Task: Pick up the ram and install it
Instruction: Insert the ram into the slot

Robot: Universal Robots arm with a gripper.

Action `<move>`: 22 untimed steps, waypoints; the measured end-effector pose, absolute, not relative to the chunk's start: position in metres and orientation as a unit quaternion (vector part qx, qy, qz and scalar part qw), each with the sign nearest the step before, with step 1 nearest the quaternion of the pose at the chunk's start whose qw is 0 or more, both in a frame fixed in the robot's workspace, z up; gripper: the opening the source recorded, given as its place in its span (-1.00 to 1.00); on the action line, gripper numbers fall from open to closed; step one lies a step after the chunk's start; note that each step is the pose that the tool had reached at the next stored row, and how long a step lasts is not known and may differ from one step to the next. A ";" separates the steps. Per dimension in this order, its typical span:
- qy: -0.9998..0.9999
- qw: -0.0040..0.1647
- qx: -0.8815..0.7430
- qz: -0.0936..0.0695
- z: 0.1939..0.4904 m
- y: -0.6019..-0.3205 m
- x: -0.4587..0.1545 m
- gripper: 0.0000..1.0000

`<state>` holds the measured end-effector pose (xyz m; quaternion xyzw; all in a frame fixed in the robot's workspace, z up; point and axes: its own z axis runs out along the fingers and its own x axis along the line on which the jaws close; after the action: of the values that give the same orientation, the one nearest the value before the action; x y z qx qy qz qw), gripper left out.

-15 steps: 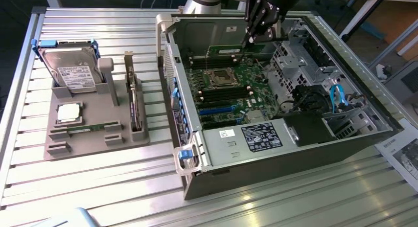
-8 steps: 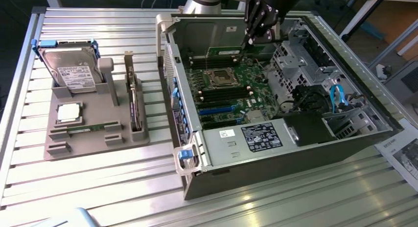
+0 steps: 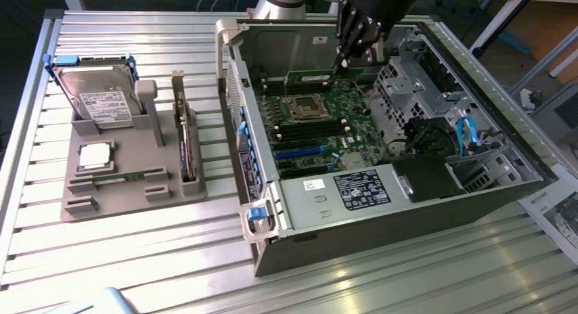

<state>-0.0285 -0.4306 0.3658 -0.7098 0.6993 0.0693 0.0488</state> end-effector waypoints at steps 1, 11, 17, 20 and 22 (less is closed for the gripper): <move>0.699 0.049 -0.710 0.069 0.364 -0.431 -0.028 -0.76; 0.699 0.049 -0.710 0.066 0.351 -0.431 -0.028 -0.76; 0.699 0.049 -0.710 0.066 0.349 -0.431 -0.028 -0.76; 0.699 0.049 -0.710 0.066 0.349 -0.431 -0.028 -0.76; 0.699 0.049 -0.710 0.066 0.349 -0.431 -0.028 -0.76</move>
<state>-0.0285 -0.4306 0.3489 -0.7101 0.6993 0.0657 0.0488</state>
